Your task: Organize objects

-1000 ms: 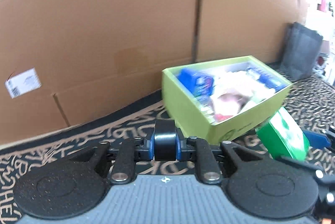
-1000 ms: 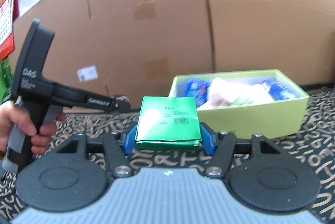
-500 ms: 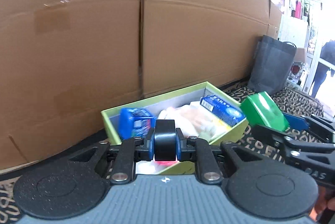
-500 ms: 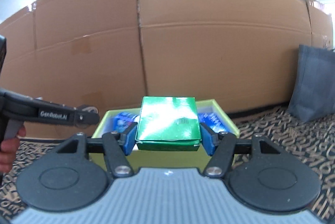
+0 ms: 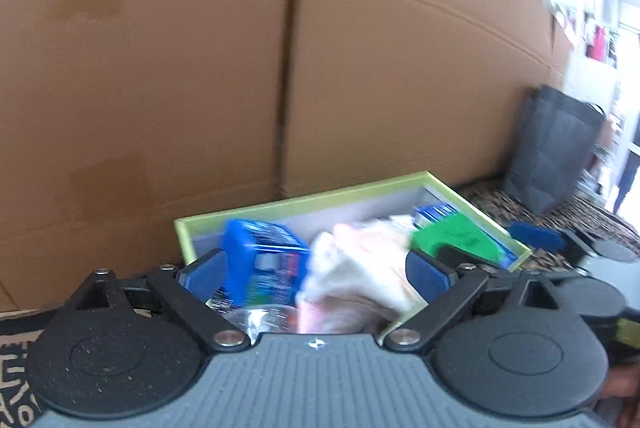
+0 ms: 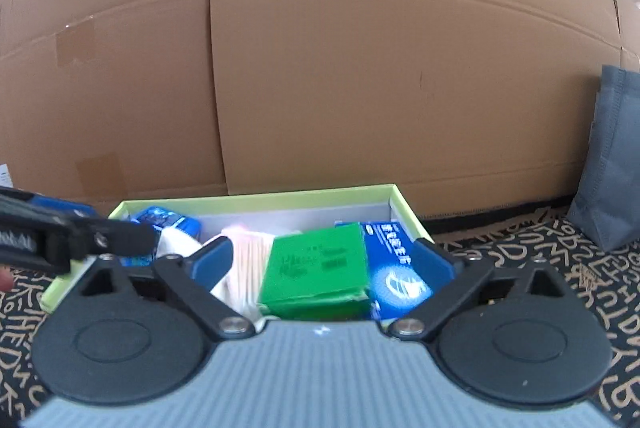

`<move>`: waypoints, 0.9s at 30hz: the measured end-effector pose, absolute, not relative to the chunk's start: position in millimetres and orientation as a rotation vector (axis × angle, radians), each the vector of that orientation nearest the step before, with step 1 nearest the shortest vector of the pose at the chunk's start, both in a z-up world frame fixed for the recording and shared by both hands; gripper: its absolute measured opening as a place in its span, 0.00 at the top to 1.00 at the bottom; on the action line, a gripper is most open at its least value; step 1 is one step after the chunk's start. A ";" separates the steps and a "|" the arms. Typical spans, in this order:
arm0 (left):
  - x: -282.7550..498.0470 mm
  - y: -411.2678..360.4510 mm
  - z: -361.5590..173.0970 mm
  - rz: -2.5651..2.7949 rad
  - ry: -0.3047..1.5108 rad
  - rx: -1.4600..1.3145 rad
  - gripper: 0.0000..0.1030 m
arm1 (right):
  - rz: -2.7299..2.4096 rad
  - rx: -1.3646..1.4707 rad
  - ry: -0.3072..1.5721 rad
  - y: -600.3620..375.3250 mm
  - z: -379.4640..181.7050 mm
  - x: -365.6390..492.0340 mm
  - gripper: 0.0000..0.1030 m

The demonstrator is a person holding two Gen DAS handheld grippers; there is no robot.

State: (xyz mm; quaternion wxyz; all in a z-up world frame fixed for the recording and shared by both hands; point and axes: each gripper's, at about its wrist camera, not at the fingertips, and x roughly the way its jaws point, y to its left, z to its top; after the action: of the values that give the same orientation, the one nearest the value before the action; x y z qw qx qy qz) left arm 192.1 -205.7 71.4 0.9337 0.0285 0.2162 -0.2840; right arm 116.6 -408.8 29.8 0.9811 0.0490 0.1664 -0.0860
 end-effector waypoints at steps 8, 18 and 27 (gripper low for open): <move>188.5 -192.7 58.7 -0.533 0.495 0.050 0.04 | -0.194 0.108 0.321 -409.0 20.1 96.2 0.00; 153.0 -186.3 79.4 -0.500 0.469 0.068 0.04 | -0.194 0.096 0.317 -398.6 51.8 64.6 0.00; 103.2 -166.1 77.0 -0.388 0.545 0.061 0.04 | -0.196 0.093 0.391 -376.1 72.9 10.8 0.00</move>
State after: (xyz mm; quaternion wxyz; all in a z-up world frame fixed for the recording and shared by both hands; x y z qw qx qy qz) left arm 103.2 -166.1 77.0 0.9440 0.0297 0.2676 -0.1906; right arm 10.8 -376.1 72.9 0.9751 0.0459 0.1939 -0.0974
